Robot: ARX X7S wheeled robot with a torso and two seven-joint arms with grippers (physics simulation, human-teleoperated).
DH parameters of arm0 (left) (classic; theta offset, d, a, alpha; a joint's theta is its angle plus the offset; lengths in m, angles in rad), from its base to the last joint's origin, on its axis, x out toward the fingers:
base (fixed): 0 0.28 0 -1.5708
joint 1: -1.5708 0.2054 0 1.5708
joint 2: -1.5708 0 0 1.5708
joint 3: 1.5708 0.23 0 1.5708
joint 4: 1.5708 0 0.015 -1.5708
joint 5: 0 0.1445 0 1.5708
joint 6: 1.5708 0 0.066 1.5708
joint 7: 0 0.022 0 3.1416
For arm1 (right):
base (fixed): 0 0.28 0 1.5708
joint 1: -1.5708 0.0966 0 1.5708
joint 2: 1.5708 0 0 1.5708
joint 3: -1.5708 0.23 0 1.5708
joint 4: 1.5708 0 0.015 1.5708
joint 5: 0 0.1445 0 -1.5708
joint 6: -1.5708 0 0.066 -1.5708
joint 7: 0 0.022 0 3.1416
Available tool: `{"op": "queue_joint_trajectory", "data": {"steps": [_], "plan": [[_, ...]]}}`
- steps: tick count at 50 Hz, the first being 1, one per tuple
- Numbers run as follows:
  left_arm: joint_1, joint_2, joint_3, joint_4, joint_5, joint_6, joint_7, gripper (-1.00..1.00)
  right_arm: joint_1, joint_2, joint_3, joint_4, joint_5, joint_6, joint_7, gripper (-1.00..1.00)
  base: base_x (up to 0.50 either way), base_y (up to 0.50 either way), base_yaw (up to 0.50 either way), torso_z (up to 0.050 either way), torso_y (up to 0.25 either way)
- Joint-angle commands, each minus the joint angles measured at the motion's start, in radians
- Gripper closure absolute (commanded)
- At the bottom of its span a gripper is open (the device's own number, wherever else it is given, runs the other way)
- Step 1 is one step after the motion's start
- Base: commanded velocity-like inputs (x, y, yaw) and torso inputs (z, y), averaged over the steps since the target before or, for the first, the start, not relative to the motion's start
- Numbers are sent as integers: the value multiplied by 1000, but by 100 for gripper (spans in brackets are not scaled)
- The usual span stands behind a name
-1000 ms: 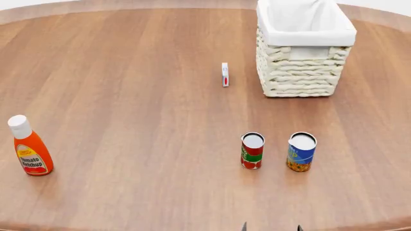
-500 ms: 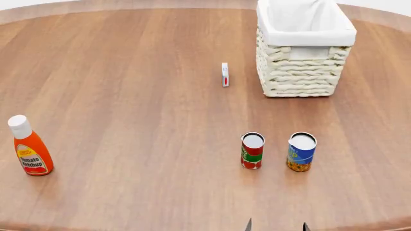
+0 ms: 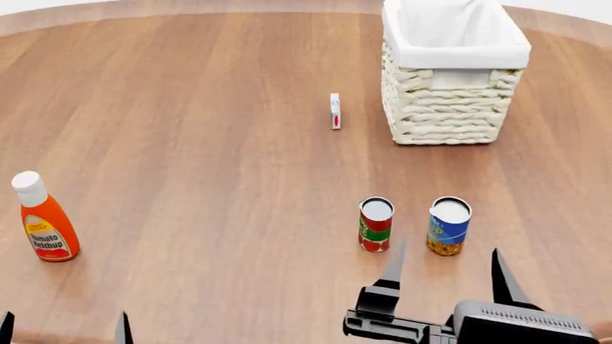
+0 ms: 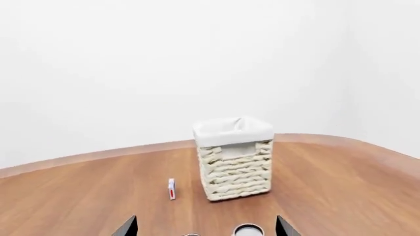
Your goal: Pick up the cream cheese box, and put it in the basket.
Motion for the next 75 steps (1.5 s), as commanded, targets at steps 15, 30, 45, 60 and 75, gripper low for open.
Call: {"op": "queue_joint_trajectory", "data": {"steps": [15, 30, 45, 60, 75], "plan": [[-10, -11, 31, 59, 38, -41, -24, -100, -3, 9, -20, -31, -31, 12, -10, -100, 134, -271, 0, 0, 0], [-12, -33, 38, 38, 24, -22, -44, -100, -18, 12, -60, -21, -73, -33, 11, -100, 278, -242, 0, 0, 0], [-17, -48, 46, 39, 19, -26, -62, -100, -12, 17, -70, 2, -62, -32, 18, -100, 311, 0, 0, 0, 0], [-21, -57, 69, 19, 25, -17, -78, -100, -5, 22, -71, 33, -45, -43, 22, -100, 297, 0, 0, 0, 0], [-22, -70, 73, 15, 14, -14, -92, -100, 24, 32, -41, 63, -14, -34, 38, -100, 298, 0, 0, 0, 0]]}}
